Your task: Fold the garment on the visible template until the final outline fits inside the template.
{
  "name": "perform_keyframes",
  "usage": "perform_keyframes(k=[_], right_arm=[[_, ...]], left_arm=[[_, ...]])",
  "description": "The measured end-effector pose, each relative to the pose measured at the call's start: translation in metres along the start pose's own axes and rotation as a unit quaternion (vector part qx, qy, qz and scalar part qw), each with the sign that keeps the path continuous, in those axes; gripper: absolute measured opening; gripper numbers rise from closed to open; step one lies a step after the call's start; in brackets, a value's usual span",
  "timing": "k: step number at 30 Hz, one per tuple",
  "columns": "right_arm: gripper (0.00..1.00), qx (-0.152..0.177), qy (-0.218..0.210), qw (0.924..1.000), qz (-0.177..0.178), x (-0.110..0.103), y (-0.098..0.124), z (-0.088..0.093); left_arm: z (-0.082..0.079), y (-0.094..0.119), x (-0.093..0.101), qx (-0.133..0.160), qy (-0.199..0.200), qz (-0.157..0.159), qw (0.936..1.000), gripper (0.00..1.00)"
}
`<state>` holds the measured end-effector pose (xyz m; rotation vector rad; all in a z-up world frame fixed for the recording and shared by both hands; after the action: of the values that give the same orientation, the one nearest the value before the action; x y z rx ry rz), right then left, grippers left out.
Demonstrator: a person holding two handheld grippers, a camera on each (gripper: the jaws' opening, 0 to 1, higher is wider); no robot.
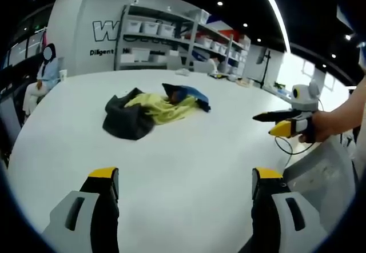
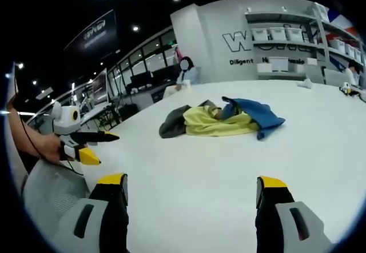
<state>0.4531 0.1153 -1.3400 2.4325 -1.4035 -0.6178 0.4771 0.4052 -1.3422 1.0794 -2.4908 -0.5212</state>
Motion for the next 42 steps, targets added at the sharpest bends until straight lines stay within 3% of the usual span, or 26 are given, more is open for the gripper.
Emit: perform_keyframes(k=[26,42], right_arm=[[0.85,0.000,0.010,0.9999,-0.008,0.020,-0.013,-0.013],[0.76,-0.003,0.050,0.9984,-0.025,0.049,-0.048,-0.046]], left_arm=[[-0.015,-0.008,-0.001,-0.002,-0.004,0.008,1.0000,0.94],[-0.044,-0.036,-0.026,-0.007,-0.028,0.016,0.9995,0.91]])
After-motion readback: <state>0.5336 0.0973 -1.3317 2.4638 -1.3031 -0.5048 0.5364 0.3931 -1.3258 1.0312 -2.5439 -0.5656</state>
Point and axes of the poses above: the point that each gripper's makers call its tool centre point, and the gripper's own axes: y roughly backward along the fingers, x roughly to its right, z roughly out of its underside, the point moved 7 cm from there along y, roughly backward along the fingers, and after that the axes turned 1 degree about -x, right-handed, at the moved point
